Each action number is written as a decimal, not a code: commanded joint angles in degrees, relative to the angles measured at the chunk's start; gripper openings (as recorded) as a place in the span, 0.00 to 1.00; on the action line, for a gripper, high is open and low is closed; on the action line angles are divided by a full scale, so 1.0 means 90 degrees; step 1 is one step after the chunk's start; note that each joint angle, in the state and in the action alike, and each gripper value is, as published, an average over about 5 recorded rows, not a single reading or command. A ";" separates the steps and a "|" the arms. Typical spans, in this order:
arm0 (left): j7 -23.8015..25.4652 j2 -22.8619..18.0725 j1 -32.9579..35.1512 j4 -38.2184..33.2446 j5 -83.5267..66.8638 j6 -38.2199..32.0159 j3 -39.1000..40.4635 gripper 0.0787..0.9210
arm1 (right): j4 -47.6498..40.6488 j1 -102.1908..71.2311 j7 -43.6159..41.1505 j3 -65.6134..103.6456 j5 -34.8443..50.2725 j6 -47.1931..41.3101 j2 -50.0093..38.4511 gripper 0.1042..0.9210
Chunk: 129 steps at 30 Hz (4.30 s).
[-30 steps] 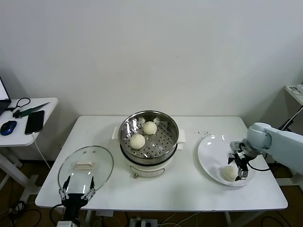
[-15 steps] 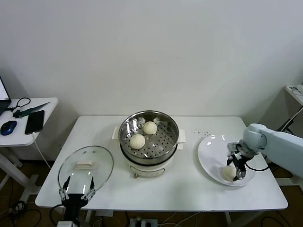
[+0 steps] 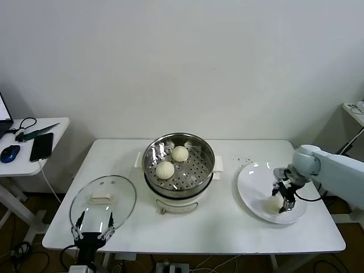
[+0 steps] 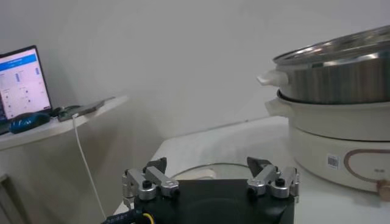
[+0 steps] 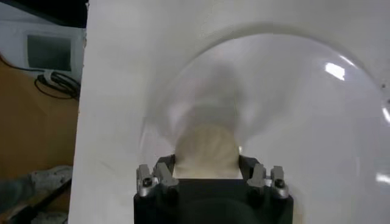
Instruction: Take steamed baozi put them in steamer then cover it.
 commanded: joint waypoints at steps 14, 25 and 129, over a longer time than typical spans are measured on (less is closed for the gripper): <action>-0.0004 -0.0041 0.0015 -0.0001 0.0106 0.0022 0.0052 0.88 | 0.0299 0.3757 -0.0587 -0.1268 -0.0629 0.3990 0.2303 0.72; -0.0002 -0.0033 0.0028 0.0020 0.0119 0.0005 0.0041 0.88 | 0.0214 0.3071 -0.0467 -0.0572 -0.0952 0.4314 0.3802 0.72; -0.0044 -0.0104 0.0070 -0.0045 0.0345 0.0121 -0.0019 0.88 | -0.2548 -0.2350 -0.0031 0.3881 -0.1997 0.0492 0.0635 0.88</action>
